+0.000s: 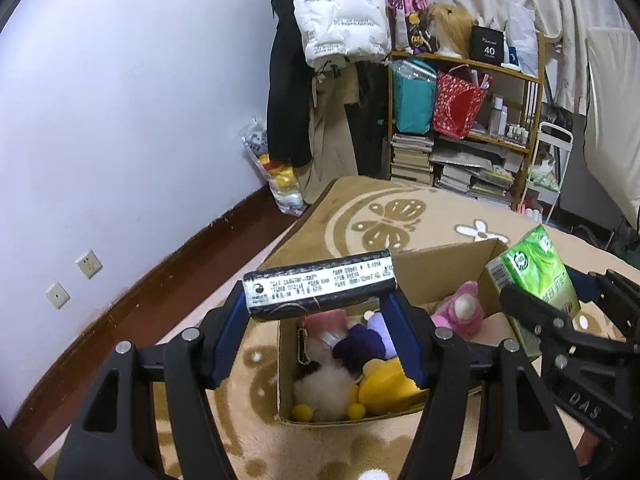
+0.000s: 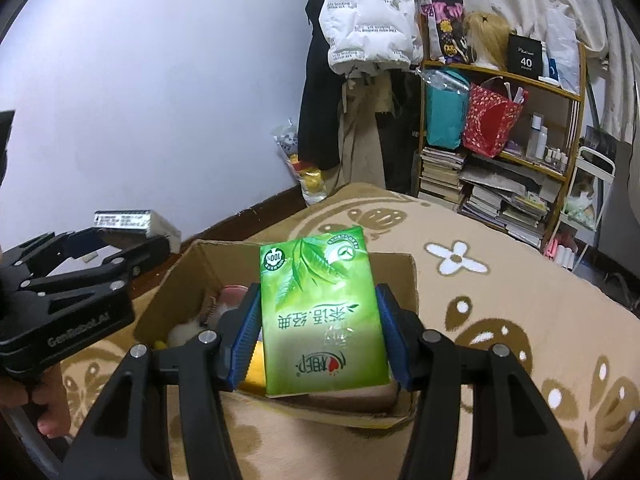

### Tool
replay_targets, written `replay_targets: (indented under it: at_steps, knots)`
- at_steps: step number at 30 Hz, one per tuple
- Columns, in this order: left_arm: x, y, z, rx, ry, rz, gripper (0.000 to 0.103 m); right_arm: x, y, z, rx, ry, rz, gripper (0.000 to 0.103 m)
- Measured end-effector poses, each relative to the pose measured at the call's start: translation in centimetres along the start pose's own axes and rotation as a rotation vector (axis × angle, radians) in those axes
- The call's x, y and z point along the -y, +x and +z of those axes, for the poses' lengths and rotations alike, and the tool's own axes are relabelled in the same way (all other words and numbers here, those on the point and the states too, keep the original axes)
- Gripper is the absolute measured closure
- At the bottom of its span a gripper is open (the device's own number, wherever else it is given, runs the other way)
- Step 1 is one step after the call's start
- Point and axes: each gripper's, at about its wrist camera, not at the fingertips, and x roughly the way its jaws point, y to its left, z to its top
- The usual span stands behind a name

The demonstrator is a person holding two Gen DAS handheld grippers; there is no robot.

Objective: Organize soft objects
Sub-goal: 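Lift the black box and green tissue pack over the box with both tools, then lower the black box and tissue pack into the box and open both tools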

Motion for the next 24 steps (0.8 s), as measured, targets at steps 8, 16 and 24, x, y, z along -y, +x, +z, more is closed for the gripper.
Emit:
replay_targets:
  at_steps: [8,16,24]
  knots:
    - [-0.1,2.8,-1.3,-0.08,-0.009,-0.007,0.038,0.7,2.0,-1.2,-0.055,0.03,0.019,0.044]
    - [0.8,4.4,-3.0,-0.131,0.046,0.021,0.038,1.2,3.3,-3.1,-0.098,0.068,0.027,0.044]
    - [1.8,4.1,-3.5,-0.119,0.085,0.023,0.037,1.7,3.5,-3.5,-0.101,0.089,0.028,0.044]
